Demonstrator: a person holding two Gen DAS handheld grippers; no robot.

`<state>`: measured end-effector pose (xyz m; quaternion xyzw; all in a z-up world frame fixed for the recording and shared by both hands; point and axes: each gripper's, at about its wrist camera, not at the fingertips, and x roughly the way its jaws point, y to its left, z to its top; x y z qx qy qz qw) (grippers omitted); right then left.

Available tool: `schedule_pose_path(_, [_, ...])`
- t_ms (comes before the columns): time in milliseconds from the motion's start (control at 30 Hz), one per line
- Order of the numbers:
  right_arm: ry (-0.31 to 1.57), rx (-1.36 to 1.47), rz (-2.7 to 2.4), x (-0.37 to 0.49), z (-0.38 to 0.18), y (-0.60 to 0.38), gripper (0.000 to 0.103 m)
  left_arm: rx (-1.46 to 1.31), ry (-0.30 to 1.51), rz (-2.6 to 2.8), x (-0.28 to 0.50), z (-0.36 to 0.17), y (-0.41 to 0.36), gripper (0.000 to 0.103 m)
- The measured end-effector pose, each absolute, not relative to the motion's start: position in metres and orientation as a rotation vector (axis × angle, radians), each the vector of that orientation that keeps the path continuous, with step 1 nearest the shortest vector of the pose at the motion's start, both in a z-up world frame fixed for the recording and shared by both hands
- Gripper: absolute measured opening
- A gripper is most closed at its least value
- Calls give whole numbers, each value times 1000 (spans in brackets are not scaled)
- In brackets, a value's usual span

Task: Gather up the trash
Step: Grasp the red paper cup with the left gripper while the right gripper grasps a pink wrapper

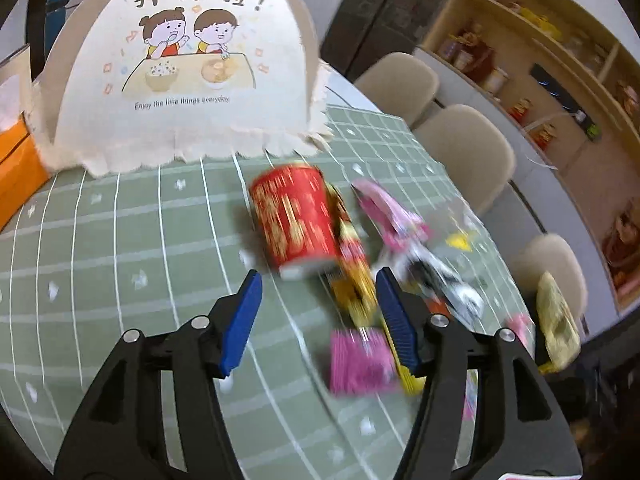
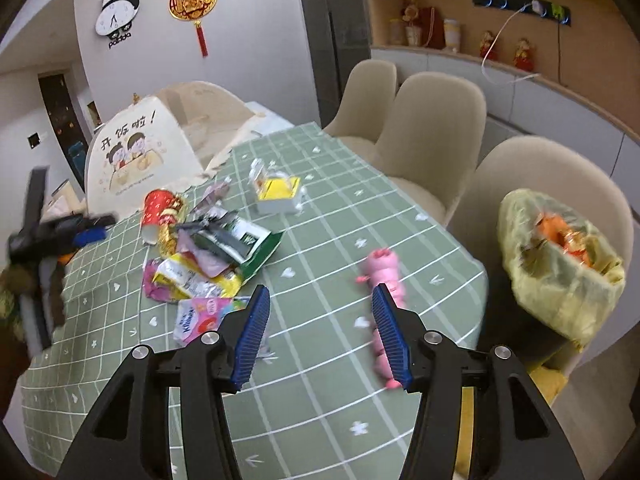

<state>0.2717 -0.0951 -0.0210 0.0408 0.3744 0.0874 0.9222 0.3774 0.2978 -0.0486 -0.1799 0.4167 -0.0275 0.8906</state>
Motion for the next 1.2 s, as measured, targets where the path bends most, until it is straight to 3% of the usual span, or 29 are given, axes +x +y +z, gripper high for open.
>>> schedule_pose_path(400, [839,51,214,292,-55,-81,51,-348,983,65,471,-93,291,58])
schedule_pose_path(633, [859,40,261,318,-60,-70,51,-373,1017,-25,434,-84,282,53])
schedule_pose_path(933, [798,-71,440,401,-24,17,51,-321,1025,-43,374,-74,268,54])
schedule_pose_path(1133, [889,-205,533,481,-35,97,50,-401,1052,-57,368,-85,277,55])
schedule_pose_path(1200, [930,-237,534,503,-46,114,46,-415,1050,-58,368,-86,279,55])
